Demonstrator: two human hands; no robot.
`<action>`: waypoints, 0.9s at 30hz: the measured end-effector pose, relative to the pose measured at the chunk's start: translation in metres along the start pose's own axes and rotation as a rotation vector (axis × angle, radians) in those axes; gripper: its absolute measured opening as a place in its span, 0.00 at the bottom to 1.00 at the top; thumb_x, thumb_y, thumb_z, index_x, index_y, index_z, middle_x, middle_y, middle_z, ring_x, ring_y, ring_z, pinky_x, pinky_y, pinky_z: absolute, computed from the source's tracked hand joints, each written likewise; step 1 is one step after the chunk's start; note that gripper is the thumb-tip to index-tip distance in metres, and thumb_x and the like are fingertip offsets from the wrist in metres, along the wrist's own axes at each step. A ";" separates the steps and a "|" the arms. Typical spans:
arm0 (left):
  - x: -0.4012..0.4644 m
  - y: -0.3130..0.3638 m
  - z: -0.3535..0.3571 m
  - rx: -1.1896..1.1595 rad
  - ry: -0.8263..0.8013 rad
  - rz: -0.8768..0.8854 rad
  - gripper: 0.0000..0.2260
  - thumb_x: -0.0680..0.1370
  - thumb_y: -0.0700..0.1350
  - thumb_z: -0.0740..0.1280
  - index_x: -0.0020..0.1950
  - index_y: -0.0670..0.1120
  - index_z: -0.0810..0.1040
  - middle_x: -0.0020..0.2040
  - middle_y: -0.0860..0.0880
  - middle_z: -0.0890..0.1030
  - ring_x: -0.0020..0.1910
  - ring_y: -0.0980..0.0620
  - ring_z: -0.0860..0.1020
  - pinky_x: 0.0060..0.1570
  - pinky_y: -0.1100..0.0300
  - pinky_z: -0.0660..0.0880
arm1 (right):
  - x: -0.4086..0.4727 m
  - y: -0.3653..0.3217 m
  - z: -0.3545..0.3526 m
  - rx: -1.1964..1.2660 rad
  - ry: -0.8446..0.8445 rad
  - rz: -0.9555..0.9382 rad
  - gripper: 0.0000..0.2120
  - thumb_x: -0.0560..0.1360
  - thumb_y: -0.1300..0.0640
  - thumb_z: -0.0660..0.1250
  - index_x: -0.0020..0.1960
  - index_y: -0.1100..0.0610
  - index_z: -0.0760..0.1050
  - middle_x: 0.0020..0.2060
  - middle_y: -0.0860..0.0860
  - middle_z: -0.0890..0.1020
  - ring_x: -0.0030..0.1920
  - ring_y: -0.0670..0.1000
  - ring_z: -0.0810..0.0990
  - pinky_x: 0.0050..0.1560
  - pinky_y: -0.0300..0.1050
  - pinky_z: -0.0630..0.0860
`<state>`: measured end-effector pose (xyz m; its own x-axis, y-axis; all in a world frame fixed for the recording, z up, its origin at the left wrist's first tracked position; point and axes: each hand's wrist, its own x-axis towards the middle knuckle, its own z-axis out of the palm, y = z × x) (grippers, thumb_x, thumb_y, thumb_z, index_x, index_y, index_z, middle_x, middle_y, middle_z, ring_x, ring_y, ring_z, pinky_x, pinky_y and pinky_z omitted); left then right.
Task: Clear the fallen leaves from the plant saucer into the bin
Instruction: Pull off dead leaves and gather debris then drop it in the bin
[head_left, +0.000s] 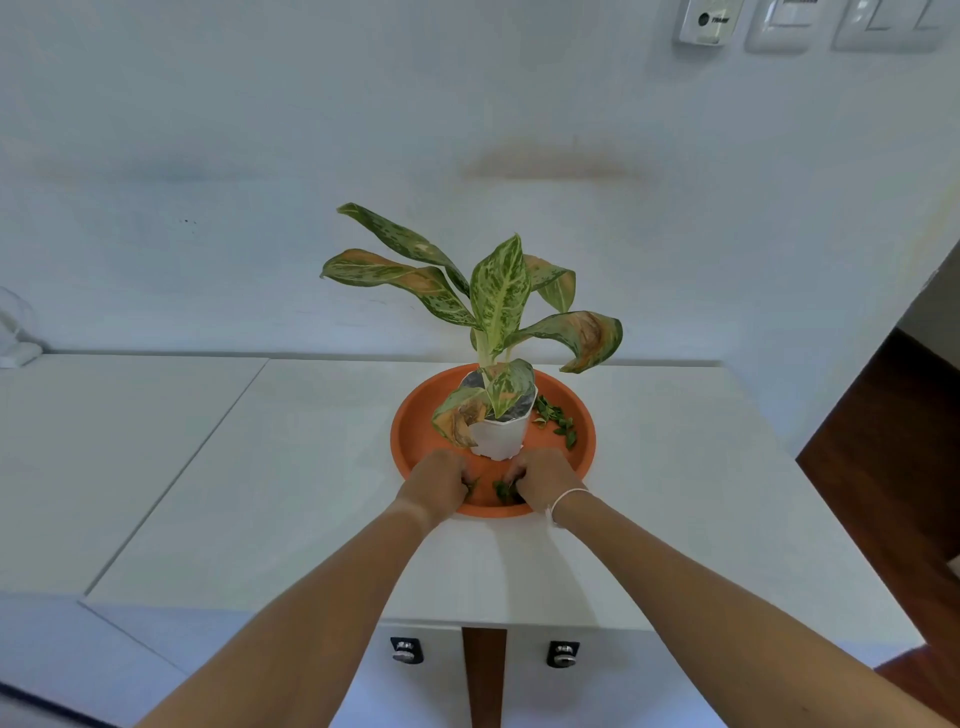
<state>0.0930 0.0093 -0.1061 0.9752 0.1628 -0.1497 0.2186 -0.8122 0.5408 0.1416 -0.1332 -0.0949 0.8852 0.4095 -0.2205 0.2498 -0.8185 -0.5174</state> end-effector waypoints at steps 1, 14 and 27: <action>0.000 0.001 0.000 -0.004 0.002 0.008 0.10 0.72 0.29 0.60 0.34 0.39 0.74 0.30 0.47 0.73 0.33 0.50 0.70 0.29 0.68 0.64 | 0.000 0.000 -0.003 0.086 0.023 0.040 0.17 0.74 0.71 0.58 0.51 0.61 0.84 0.54 0.54 0.83 0.54 0.54 0.80 0.55 0.40 0.76; 0.005 0.015 -0.015 -0.842 0.050 -0.343 0.10 0.76 0.31 0.62 0.52 0.37 0.81 0.34 0.52 0.81 0.30 0.53 0.74 0.29 0.66 0.75 | -0.010 0.008 -0.042 1.637 -0.041 0.481 0.16 0.78 0.74 0.53 0.65 0.69 0.68 0.47 0.60 0.76 0.50 0.56 0.77 0.63 0.47 0.71; -0.004 0.033 -0.007 -1.353 0.033 -0.614 0.11 0.80 0.37 0.55 0.39 0.44 0.71 0.32 0.48 0.69 0.28 0.55 0.63 0.17 0.70 0.62 | -0.018 0.011 -0.044 1.842 -0.045 0.612 0.13 0.78 0.61 0.48 0.40 0.61 0.67 0.35 0.55 0.71 0.31 0.52 0.67 0.22 0.35 0.69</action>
<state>0.0963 -0.0140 -0.0814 0.7176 0.3064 -0.6255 0.4325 0.5079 0.7450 0.1459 -0.1672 -0.0606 0.6622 0.3109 -0.6818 -0.7202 0.5155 -0.4644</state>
